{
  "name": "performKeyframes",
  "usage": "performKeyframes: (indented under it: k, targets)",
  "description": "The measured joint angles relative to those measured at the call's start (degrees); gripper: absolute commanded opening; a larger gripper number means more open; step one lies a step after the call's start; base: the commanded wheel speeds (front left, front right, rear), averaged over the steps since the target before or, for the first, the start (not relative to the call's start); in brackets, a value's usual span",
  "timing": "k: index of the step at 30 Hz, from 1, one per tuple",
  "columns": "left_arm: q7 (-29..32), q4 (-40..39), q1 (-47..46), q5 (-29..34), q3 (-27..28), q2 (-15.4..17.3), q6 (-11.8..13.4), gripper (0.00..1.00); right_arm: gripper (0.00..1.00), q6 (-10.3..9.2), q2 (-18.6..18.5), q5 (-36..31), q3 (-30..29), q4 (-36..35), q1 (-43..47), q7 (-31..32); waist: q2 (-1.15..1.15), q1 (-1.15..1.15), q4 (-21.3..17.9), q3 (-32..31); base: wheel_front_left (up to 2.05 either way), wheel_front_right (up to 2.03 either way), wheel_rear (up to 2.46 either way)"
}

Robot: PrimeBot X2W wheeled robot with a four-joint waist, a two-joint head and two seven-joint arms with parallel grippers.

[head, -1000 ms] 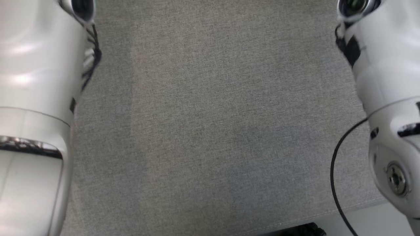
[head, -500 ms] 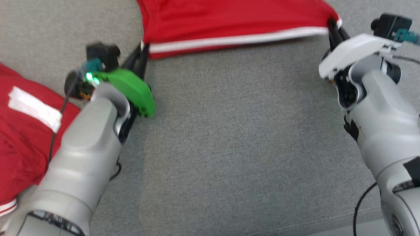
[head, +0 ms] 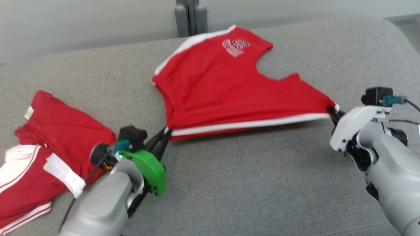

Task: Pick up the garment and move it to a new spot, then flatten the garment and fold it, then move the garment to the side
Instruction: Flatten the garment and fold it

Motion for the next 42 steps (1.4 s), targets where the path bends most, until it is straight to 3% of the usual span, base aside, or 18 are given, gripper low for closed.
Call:
performKeyframes:
  k: [11, 17, 22, 31, 36, 42]
  targets:
    - [-0.05, -11.28, 12.78, -0.25, -3.09, 2.83, 1.09, 0.0, 0.0, 0.18, -10.21, 8.43, 5.05, -12.11, 11.82, 11.38, 0.0, 0.0, 1.34, -9.09, 0.0, 0.0, 0.0]
    - [2.86, -20.39, 18.41, -0.24, -5.09, 5.95, 3.42, 0.0, 0.0, 0.24, -15.8, 12.81, 5.27, -19.95, 19.12, 20.19, 0.0, 0.0, 2.35, -11.39, 0.0, 0.0, 0.0]
    - [4.93, -26.41, 19.84, -0.22, -5.34, 7.71, 5.72, 0.0, 0.0, 0.25, -18.44, 12.96, 2.56, -25.17, 20.71, 23.16, 0.0, 0.0, 3.38, -11.39, 0.0, 0.0, 0.0]
    - [6.59, -30.66, 15.61, 0.62, -3.37, 8.82, 8.73, 0.0, 0.0, -0.09, -15.71, 5.72, -3.66, -29.22, 11.95, 30.18, 0.0, 0.0, 5.93, -8.54, 0.0, 0.0, 0.0]
    - [7.13, -29.69, 11.29, 1.07, -3.03, 7.12, 8.65, 0.0, 0.0, -0.13, -13.77, 0.35, -6.27, -28.39, 4.57, 35.33, 0.0, 0.0, 7.71, -5.14, 0.0, 0.0, 0.0]
    - [7.13, -25.83, 5.75, 3.0, -3.96, 3.75, 6.87, 0.0, 0.0, -0.18, -11.79, -6.04, -8.34, -24.06, -3.85, 40.83, 0.0, 0.0, 10.5, -0.46, 0.0, 0.0, 0.0]
